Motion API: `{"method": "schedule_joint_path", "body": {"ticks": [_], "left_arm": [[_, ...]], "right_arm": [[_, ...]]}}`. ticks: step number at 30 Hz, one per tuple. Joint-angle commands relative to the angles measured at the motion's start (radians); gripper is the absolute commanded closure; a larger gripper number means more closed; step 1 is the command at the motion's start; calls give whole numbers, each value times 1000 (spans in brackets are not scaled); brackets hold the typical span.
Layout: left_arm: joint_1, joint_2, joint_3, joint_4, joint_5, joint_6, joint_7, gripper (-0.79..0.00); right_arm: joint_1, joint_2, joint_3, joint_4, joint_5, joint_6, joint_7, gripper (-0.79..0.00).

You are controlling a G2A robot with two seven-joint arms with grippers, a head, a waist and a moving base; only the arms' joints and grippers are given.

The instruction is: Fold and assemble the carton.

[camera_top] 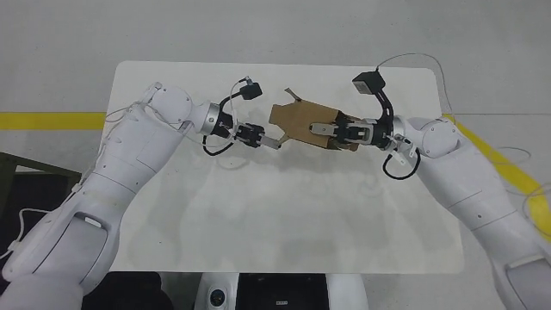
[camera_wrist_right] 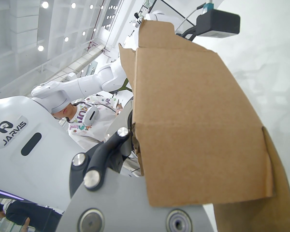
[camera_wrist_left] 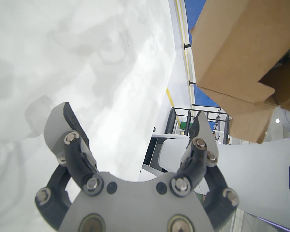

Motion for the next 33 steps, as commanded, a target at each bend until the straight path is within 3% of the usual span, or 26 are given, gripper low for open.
{"method": "schedule_joint_path", "body": {"ticks": [1,14,33], "left_arm": [[4,1,-3,-11,-2,4,3,-785],[8,10,-39,-21,-10,16,1,-785],[-5,-4,-33,-12,-41,11,-8,-785]], "right_arm": [[1,-3,-1,5,-8,-1,-1,0],[-10,-9,9,19,-50,12,12,0],[-11,-23,5,10,-70,23,23,0]]}}
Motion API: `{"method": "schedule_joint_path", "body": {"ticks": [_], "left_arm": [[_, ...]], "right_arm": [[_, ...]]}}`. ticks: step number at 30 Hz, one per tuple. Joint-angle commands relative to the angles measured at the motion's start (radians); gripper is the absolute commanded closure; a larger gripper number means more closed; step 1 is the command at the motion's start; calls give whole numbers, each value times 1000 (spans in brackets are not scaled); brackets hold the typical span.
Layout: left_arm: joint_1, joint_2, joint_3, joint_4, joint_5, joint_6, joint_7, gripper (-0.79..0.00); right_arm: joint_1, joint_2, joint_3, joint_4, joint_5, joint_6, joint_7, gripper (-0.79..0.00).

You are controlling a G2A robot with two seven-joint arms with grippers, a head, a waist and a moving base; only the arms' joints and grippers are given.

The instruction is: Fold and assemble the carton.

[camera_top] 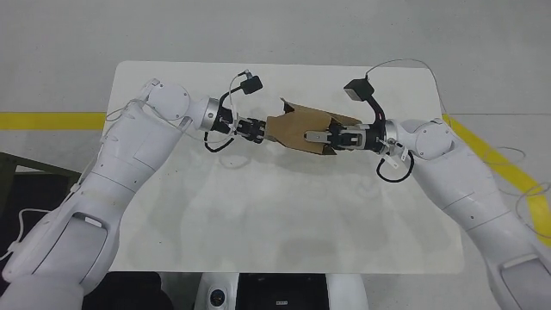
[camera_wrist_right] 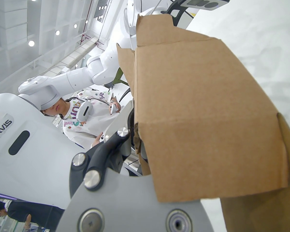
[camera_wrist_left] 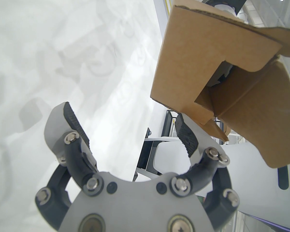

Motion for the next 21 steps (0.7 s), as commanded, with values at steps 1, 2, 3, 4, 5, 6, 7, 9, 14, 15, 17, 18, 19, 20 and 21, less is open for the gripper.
{"method": "schedule_joint_path", "body": {"ticks": [1,2,3,4,5,6,7,9,14,15,17,18,19,20,21], "left_arm": [[-1,-1,0,0,-5,-2,-2,-785],[0,-2,0,0,-11,-5,-5,-785],[0,-3,0,0,-18,-7,-7,-785],[0,-4,-1,1,-23,-10,-9,-785],[-1,-5,0,2,-26,-11,-12,-785],[-2,-5,0,3,-28,-13,-13,-785],[-3,-6,0,4,-28,-14,-14,-785],[-5,-8,1,6,-32,-15,-16,-785],[-13,-13,3,9,-41,-20,-21,-785],[-14,-14,4,11,-43,-21,-23,-785],[-17,-15,5,15,-46,-23,-24,-785],[-18,-16,5,18,-47,-24,-25,-785],[-20,-17,4,22,-49,-25,-26,-785],[-21,-17,3,25,-49,-27,-27,-785],[-22,-17,2,28,-50,-27,-28,-785]], "right_arm": [[-1,-1,1,-1,7,-2,-2,0],[-2,-2,2,-1,11,-1,-1,0],[-2,-2,4,0,16,-2,-2,0],[-3,-3,5,1,20,-3,-3,0],[-2,-3,7,1,21,-2,-2,0],[-3,-3,8,0,21,0,0,0],[-3,-3,8,-3,23,2,2,0],[-4,-3,6,-12,26,12,12,0],[-6,-2,7,-19,32,20,20,0],[-6,-2,7,-19,33,21,21,0],[-6,-3,8,-19,33,22,22,0],[-6,-3,7,-20,34,22,22,0],[-6,-3,8,-20,34,23,23,0],[-6,-3,8,-18,33,23,23,0],[-5,-3,9,-17,32,23,23,0]]}}
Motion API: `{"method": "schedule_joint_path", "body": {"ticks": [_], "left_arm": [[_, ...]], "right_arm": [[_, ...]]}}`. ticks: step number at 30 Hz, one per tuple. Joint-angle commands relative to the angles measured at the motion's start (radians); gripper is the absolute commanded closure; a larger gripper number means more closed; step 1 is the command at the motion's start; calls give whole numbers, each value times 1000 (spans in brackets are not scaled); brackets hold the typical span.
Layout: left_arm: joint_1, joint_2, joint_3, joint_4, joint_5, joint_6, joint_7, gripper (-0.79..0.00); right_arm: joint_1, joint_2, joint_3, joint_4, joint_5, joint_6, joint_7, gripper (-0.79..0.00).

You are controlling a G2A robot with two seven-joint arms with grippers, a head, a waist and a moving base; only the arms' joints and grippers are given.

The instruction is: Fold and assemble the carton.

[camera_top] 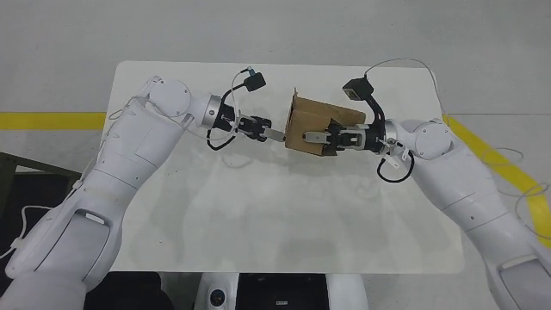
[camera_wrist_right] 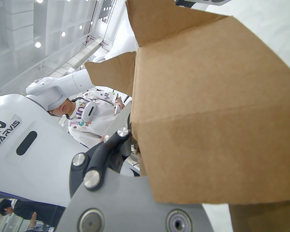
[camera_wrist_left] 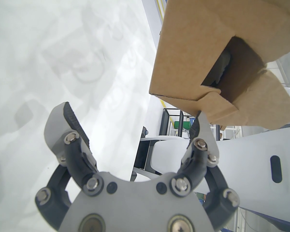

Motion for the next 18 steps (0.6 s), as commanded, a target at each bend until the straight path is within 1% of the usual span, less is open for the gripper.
{"method": "schedule_joint_path", "body": {"ticks": [1,9,18], "left_arm": [[-2,0,-2,5,-1,-1,-2,-785],[-2,0,-8,15,-1,-2,-7,-785],[11,-5,0,-5,-7,4,-16,-785]], "right_arm": [[0,0,1,2,-1,1,1,0],[-7,-3,-4,4,33,12,12,0],[-10,-10,-10,21,66,26,26,0]]}}
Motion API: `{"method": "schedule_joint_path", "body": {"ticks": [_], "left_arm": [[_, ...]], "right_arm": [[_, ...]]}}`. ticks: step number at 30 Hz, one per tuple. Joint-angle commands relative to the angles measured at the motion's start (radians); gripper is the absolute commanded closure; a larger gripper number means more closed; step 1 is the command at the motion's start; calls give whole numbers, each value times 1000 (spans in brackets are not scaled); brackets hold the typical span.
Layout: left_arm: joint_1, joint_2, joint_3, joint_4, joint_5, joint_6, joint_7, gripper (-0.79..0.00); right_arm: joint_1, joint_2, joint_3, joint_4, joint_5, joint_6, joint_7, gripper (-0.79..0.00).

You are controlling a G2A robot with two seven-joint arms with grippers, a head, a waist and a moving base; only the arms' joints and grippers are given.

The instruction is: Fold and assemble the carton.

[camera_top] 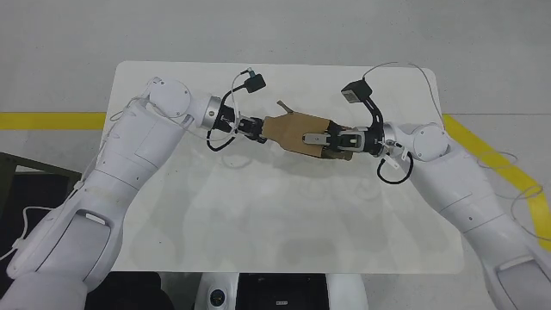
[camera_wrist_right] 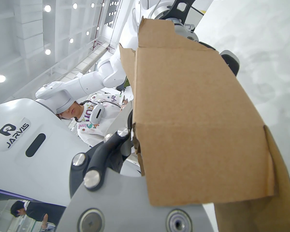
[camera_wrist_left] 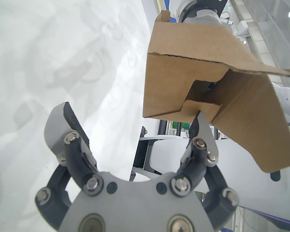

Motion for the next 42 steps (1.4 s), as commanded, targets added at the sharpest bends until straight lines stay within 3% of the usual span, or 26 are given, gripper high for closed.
{"method": "schedule_joint_path", "body": {"ticks": [1,15,32,42], "left_arm": [[2,-1,2,-5,-1,2,-2,-785],[15,2,13,-18,-2,12,-12,-785],[45,51,-87,-8,32,1,28,-785],[47,52,-85,-35,101,32,90,-785]], "right_arm": [[1,-1,0,3,3,2,2,0],[-5,-1,4,10,-3,21,21,0],[-47,43,49,-24,-16,122,123,0],[-66,44,13,-71,-20,120,120,0]]}}
